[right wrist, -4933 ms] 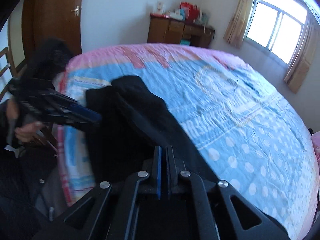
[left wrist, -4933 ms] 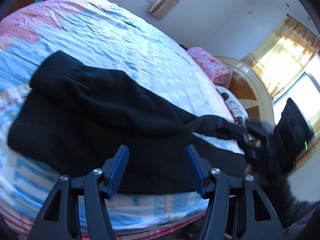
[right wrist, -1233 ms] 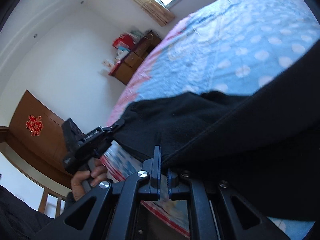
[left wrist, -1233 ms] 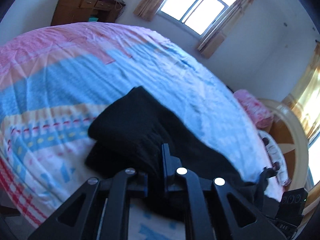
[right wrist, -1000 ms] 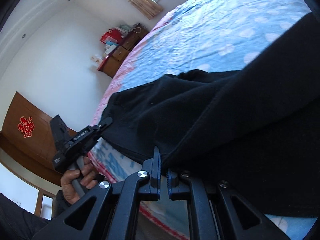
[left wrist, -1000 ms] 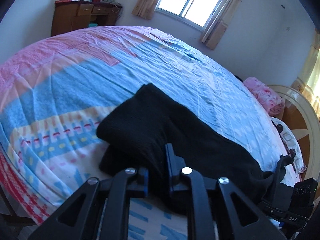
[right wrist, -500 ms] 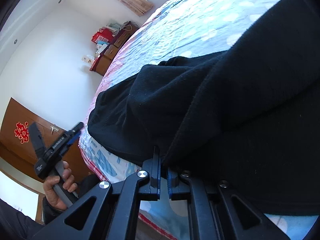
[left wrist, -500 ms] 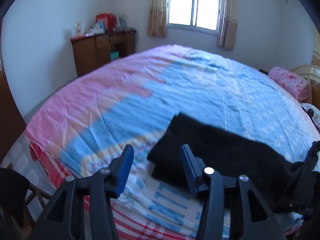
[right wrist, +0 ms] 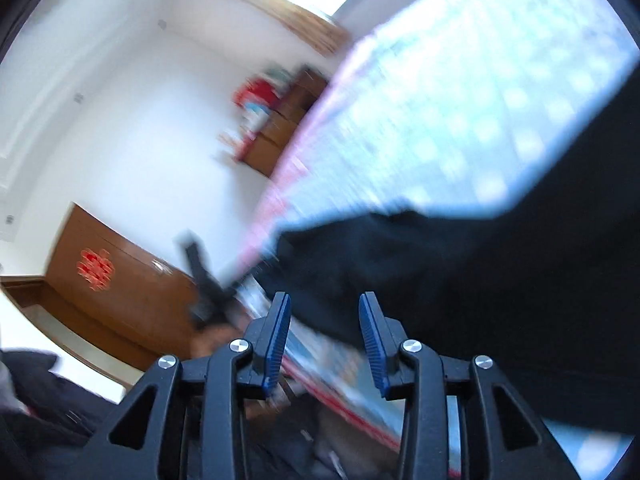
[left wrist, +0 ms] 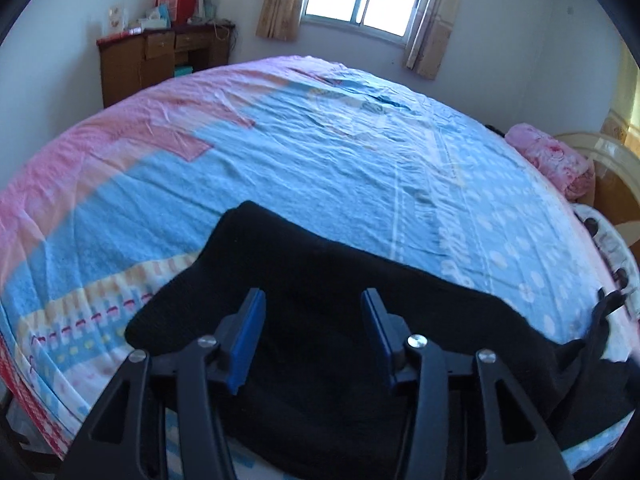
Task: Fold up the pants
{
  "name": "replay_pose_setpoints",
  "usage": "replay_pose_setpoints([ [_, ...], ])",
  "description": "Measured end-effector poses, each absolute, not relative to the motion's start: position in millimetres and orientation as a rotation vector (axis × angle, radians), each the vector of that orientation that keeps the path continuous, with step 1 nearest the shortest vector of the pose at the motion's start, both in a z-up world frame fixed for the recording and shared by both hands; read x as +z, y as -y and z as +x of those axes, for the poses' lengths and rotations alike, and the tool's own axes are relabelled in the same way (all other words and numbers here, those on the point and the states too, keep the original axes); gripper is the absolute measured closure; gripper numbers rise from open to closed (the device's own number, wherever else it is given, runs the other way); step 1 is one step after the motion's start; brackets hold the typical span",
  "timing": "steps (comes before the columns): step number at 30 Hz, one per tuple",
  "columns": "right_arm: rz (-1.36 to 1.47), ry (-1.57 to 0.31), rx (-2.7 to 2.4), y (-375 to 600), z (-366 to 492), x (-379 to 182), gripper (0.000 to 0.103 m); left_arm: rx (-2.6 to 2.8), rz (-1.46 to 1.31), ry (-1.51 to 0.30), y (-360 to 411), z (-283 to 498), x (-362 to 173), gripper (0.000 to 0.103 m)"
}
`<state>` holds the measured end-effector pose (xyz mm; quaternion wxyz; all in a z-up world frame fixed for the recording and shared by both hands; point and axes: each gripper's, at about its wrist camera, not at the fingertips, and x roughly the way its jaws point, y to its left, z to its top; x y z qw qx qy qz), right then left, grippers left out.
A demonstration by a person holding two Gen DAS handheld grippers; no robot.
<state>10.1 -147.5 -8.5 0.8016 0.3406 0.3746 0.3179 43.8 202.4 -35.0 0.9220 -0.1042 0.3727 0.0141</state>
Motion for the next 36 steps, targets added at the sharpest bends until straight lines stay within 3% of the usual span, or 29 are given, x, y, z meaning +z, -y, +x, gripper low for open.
replay_pose_setpoints([
  [3,0.849,-0.793,0.72,148,50,-11,0.065,0.035,-0.151,-0.754,-193,37,-39,0.053],
  [11,1.034,-1.09,0.689,106,144,-99,0.061,0.018,-0.165,-0.749,-201,32,-43,0.053],
  [24,0.993,-1.259,0.67,90,175,-102,0.059,0.017,-0.141,-0.762,-197,35,-44,0.052],
  [27,1.026,-1.235,0.691,87,186,-101,0.057,0.013,-0.126,-0.767,-196,35,-45,0.052],
  [34,1.233,-0.92,0.607,159,202,-91,0.057,0.013,-0.082,-0.773,-192,36,-47,0.052],
  [36,1.234,-0.925,0.553,173,198,-92,0.056,0.014,-0.077,-0.772,-191,36,-47,0.052],
])
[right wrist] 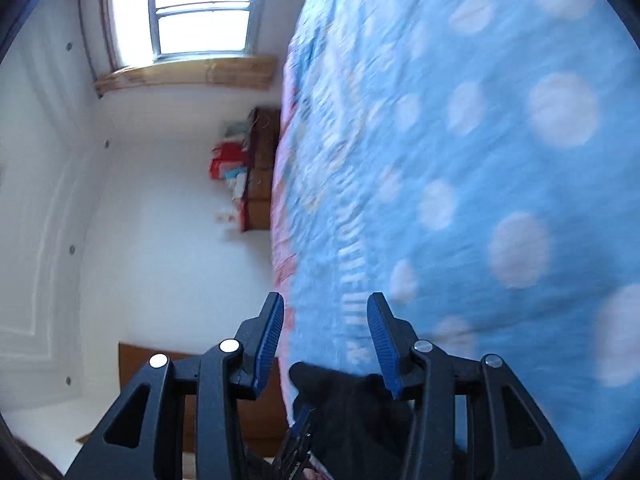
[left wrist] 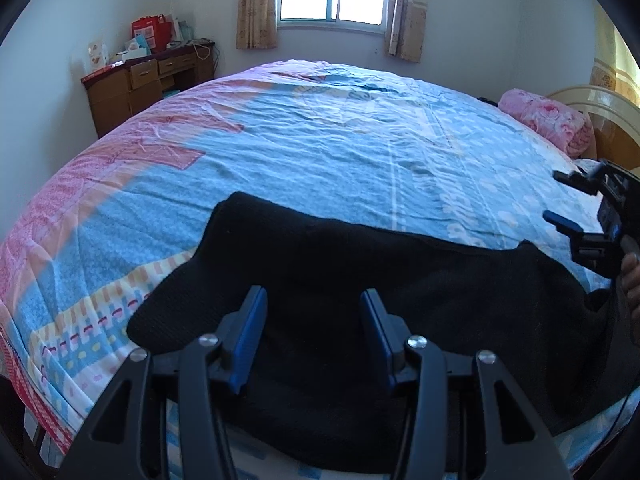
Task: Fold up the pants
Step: 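Release the pants with the right gripper and smooth the fold with the left gripper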
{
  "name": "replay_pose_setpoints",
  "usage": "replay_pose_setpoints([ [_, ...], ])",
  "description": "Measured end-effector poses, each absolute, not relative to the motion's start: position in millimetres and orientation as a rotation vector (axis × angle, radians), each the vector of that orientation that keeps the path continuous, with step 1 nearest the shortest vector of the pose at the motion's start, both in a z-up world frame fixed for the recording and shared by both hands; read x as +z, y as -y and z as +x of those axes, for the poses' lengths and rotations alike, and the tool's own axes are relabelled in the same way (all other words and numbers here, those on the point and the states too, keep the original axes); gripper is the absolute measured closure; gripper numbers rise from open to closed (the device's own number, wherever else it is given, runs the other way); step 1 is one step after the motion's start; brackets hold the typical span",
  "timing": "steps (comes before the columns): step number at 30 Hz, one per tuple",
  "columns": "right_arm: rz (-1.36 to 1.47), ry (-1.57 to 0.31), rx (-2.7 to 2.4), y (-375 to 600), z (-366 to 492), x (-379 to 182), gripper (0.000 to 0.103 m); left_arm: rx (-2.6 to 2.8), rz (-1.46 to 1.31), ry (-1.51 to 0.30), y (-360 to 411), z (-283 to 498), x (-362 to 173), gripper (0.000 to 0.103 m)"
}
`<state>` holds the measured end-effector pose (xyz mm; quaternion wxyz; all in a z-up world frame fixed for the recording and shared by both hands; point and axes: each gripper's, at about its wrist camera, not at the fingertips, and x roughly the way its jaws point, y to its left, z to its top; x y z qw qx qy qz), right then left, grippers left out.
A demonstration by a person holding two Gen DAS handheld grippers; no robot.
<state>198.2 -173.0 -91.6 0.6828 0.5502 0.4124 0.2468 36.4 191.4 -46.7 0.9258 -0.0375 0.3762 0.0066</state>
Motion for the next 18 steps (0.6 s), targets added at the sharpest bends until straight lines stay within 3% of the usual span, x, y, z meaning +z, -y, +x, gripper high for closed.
replay_pose_setpoints([
  [4,1.07,-0.945,0.537,174,170,-70,0.056,0.013,-0.074,-0.773,-189,38,-47,0.046],
  [9,0.817,-0.785,0.322,235,113,-12,0.056,0.023,-0.056,-0.791,-182,41,-46,0.039],
  [15,1.038,-0.657,-0.104,398,67,5,0.056,0.037,-0.071,-0.796,-182,41,-46,0.039],
  [18,1.015,-0.64,-0.315,447,47,11,0.056,0.045,-0.06,-0.802,-181,42,-46,0.039],
])
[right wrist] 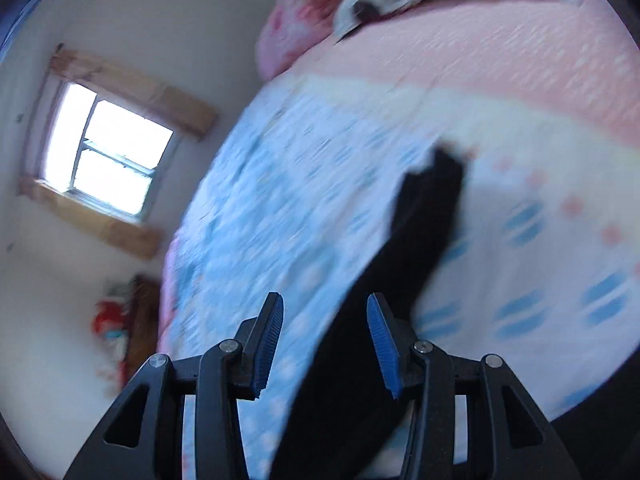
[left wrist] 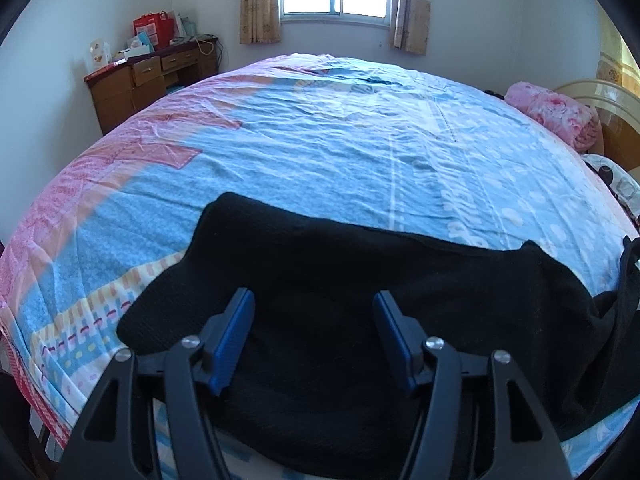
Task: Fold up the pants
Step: 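Release the pants with the right gripper and smooth the fold with the left gripper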
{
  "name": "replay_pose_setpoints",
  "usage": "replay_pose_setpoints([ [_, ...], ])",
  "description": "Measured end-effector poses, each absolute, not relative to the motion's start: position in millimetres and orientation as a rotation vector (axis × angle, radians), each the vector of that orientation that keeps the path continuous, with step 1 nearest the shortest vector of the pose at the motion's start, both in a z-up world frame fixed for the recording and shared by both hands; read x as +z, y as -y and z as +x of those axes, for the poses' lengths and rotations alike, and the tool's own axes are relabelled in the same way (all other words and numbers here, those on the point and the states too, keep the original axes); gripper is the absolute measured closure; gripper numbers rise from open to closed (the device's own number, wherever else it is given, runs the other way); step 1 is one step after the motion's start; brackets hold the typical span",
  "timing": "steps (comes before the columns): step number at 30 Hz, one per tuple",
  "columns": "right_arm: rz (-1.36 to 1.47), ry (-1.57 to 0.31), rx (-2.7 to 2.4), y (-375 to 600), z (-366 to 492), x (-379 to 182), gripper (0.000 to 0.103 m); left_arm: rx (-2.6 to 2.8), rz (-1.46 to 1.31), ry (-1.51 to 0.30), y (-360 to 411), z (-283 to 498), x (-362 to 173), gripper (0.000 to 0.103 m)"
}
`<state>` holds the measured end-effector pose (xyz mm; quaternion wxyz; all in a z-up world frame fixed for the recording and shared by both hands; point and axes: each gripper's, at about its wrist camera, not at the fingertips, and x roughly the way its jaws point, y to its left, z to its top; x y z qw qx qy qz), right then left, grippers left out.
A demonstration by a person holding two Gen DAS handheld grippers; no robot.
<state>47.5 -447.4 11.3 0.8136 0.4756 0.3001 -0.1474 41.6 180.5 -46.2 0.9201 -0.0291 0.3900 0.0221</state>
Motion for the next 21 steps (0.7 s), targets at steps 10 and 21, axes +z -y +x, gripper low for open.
replay_pose_setpoints([
  [10,0.971,-0.922,-0.518,488,105,-36,0.057,0.045,-0.071,-0.806,-182,43,-46,0.036],
  [21,0.804,-0.637,-0.309,472,41,72,0.098,0.015,-0.105,-0.805,-187,41,-44,0.035],
])
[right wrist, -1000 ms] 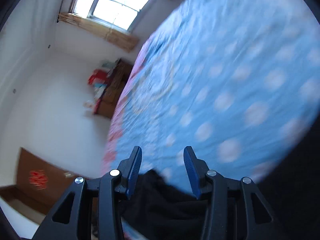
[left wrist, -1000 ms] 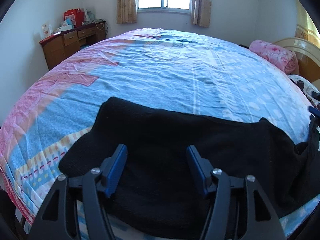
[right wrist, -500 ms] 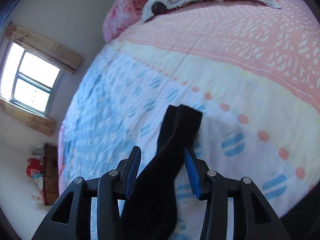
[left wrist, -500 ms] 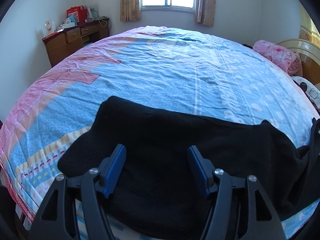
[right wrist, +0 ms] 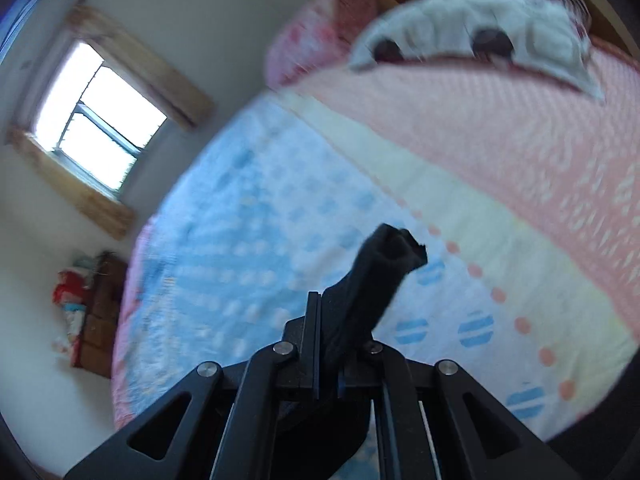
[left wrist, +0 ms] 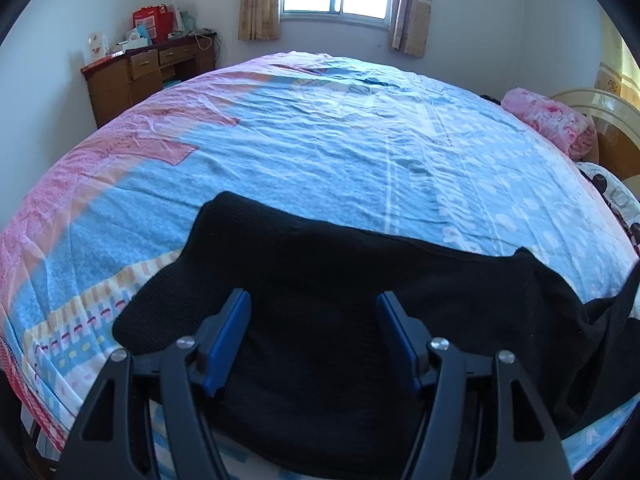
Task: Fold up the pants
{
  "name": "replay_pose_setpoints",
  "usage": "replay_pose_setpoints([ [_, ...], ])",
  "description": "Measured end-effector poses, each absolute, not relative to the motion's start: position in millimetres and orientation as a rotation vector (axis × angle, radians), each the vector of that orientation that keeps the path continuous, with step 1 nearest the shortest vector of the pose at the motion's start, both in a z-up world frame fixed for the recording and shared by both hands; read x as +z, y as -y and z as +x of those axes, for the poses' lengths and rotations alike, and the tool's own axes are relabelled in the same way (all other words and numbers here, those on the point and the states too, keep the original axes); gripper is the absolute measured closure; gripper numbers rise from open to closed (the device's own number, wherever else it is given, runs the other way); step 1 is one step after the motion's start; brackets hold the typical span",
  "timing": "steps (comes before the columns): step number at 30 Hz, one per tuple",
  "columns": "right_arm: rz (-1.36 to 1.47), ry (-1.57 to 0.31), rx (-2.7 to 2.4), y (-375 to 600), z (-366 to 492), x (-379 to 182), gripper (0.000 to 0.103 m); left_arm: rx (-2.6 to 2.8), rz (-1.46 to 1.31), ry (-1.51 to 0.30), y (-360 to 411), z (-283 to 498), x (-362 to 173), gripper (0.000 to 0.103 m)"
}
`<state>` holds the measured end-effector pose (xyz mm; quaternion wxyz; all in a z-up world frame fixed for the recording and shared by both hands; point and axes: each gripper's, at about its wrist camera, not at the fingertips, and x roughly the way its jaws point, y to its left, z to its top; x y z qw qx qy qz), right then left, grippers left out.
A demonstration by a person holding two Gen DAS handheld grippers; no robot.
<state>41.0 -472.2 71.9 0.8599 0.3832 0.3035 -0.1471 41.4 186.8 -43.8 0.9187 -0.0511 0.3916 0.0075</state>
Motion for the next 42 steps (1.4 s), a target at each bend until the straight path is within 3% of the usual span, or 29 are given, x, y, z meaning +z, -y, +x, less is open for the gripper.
replay_pose_setpoints([
  [4,0.759,-0.479,-0.171,472,-22,127,0.098,0.009,-0.123,-0.806,-189,42,-43,0.035],
  [7,0.737,-0.453,-0.13,478,-74,128,0.098,0.011,-0.127,-0.807,-188,43,-43,0.035],
  [14,0.891,-0.518,-0.293,513,-169,3,0.098,0.021,-0.063,-0.815,-178,46,-46,0.026],
  [18,0.907,-0.521,-0.325,515,-179,-29,0.101,0.033,-0.043,-0.821,-173,48,-47,0.022],
  [23,0.761,-0.569,-0.383,505,-169,-9,0.1,0.029,-0.074,-0.818,-176,48,-46,0.022],
  [28,0.596,-0.407,-0.282,484,-183,42,0.1,0.038,-0.053,-0.831,-173,49,-46,0.022],
  [33,0.68,-0.587,-0.38,509,-181,4,0.1,0.045,-0.039,-0.837,-171,49,-46,0.022],
  [36,0.746,-0.601,-0.391,522,-174,-6,0.1,0.044,-0.04,-0.842,-171,49,-46,0.022],
  [42,0.592,-0.489,-0.255,494,-135,77,0.1,0.049,-0.048,-0.836,-172,48,-46,0.022],
])
